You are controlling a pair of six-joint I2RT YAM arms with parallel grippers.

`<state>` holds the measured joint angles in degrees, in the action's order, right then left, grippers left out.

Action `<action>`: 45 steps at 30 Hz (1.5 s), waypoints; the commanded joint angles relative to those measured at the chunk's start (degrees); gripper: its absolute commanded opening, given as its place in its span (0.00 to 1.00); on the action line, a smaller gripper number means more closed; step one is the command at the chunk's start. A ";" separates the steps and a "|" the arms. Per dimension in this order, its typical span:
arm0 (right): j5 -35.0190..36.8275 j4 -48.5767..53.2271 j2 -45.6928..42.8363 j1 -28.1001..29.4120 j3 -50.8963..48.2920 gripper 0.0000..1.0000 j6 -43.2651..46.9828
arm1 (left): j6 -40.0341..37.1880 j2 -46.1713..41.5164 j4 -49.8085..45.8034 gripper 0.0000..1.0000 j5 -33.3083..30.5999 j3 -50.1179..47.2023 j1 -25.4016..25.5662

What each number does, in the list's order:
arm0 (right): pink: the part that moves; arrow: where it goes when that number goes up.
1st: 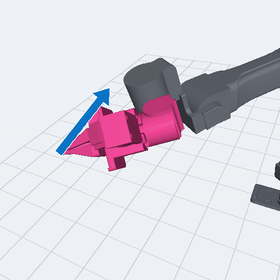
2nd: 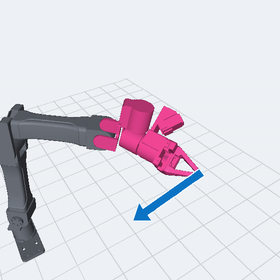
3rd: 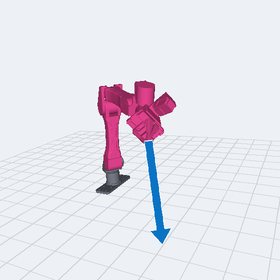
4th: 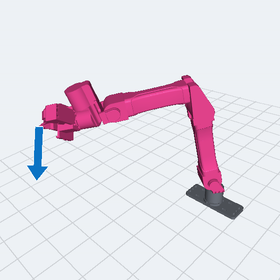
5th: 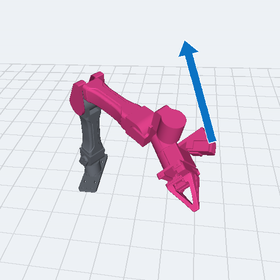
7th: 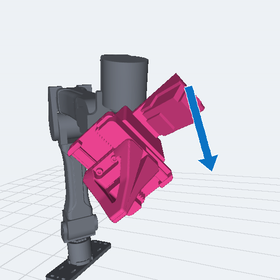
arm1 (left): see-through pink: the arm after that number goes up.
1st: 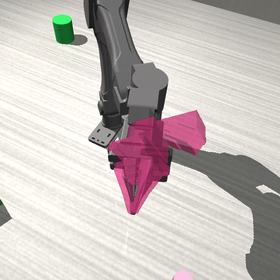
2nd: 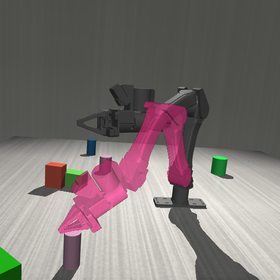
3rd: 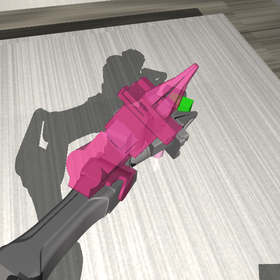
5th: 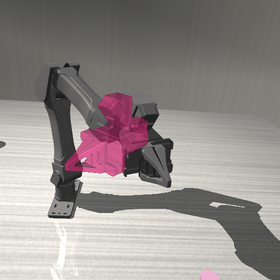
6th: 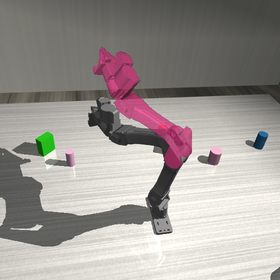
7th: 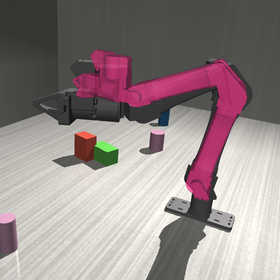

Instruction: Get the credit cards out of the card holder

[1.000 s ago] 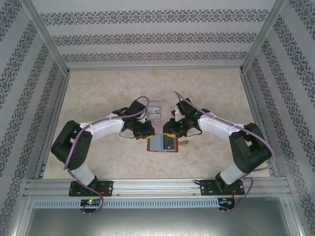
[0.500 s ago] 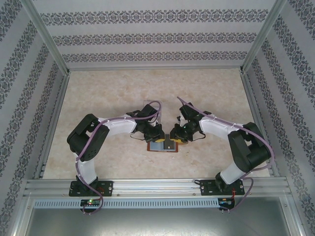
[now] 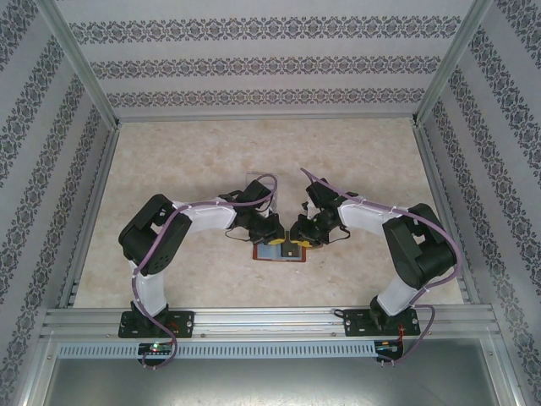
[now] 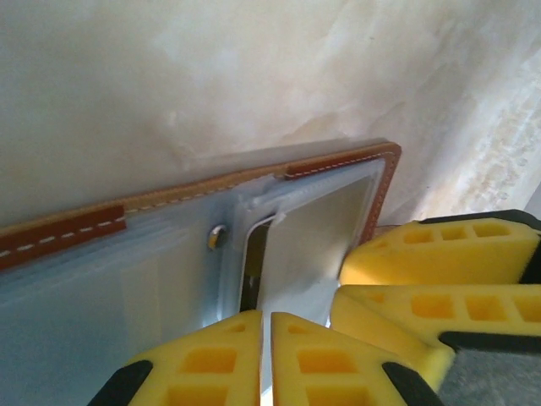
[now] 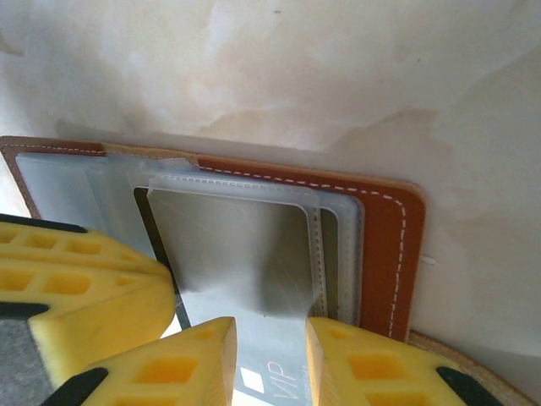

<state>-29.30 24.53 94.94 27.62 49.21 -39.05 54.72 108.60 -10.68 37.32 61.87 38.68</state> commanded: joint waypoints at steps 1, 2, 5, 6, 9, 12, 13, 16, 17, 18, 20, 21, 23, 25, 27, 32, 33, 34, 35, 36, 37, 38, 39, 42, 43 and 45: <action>0.51 0.47 1.35 0.34 -0.08 0.30 0.55 | -0.52 0.69 -1.46 0.13 -0.35 0.85 0.52; 0.68 0.58 1.39 0.33 -0.10 0.30 0.68 | -0.77 0.74 -1.98 0.13 -0.68 0.92 0.52; 1.01 1.17 1.58 0.35 -0.08 0.31 0.92 | -1.34 0.74 -3.23 0.14 -1.33 1.12 0.52; 1.02 1.26 1.71 0.30 -0.08 0.31 0.90 | -1.53 0.68 -3.61 0.15 -1.47 1.15 0.52; 1.14 1.48 1.79 0.26 -0.17 0.32 1.08 | -2.15 0.11 -5.03 0.18 -2.13 1.37 0.52; 1.16 1.60 1.92 0.29 -0.17 0.32 1.08 | -2.85 -0.51 -6.56 0.19 -2.90 1.65 0.57; 1.23 1.70 1.93 0.29 -0.17 0.33 1.08 | -3.10 -0.60 -7.01 0.19 -3.09 1.70 0.55; 1.59 2.16 1.77 0.27 0.01 0.34 1.21 | -3.48 -0.79 -7.67 0.19 -3.61 1.69 0.52; 1.64 2.18 1.77 0.29 0.07 0.35 1.17 | -3.59 -0.78 -7.84 0.19 -3.68 1.77 0.52; 1.76 2.39 1.68 0.36 0.10 0.35 1.24 | -3.65 -0.67 -7.99 0.20 -3.82 1.82 0.52; 1.81 2.45 1.58 0.30 0.10 0.36 1.22 | -3.74 -0.58 -7.96 0.20 -3.86 1.71 0.52; 1.83 2.47 1.54 0.33 0.10 0.36 1.17 | -3.78 -0.64 -8.00 0.20 -4.05 1.64 0.52; 1.88 2.55 1.42 0.33 0.18 0.37 1.17 | -3.83 -0.65 -7.97 0.21 -4.07 1.76 0.52; 1.81 2.67 1.26 0.33 0.27 0.37 1.17 | -3.62 -1.03 -7.74 0.21 -4.05 1.85 0.53; 1.82 2.71 1.33 0.33 0.36 0.37 1.30 | -3.26 -1.91 -7.09 0.19 -4.01 1.78 0.52; 1.83 2.62 1.39 0.34 0.36 0.37 1.16 | -2.30 -3.30 -5.60 0.16 -2.83 2.02 0.60; 1.83 2.62 1.44 0.33 0.27 0.37 1.17 | -2.17 -3.31 -5.28 0.15 -2.48 2.11 0.61; 1.83 2.61 1.39 0.44 0.27 0.36 1.14 | -2.15 -3.30 -5.13 0.14 -2.14 2.29 0.69; 1.75 2.60 1.42 0.42 0.26 0.36 1.17 | -2.17 -3.14 -5.15 0.14 -1.95 2.42 0.76; 1.70 2.60 1.35 0.42 0.27 0.36 1.17 | -2.16 -2.92 -5.14 0.14 -1.82 2.63 0.85; 1.83 2.52 1.28 0.42 0.18 0.36 1.17 | -2.16 -2.62 -5.19 0.14 -1.60 2.73 0.92; 1.79 2.54 1.23 0.42 0.18 0.36 1.17 | -2.16 -2.31 -5.01 0.14 -1.27 2.87 1.01; 1.83 2.53 1.22 0.42 0.18 0.36 1.12 | -2.07 -2.00 -4.60 0.14 -0.90 2.94 1.13; 1.79 2.62 1.16 0.51 0.18 0.36 1.17 | -2.07 -1.04 -4.46 0.14 -0.58 3.09 1.40; 1.79 2.75 1.13 0.51 0.18 0.36 1.23 | -2.08 -0.81 -4.05 0.14 -0.47 3.01 1.40; 1.97 3.04 1.05 0.51 0.36 0.36 1.34 | -2.16 -0.28 -4.07 0.14 -0.49 2.92 1.40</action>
<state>-29.56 24.62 95.11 27.62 49.54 -38.63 52.60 107.20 -15.18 36.03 63.64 39.44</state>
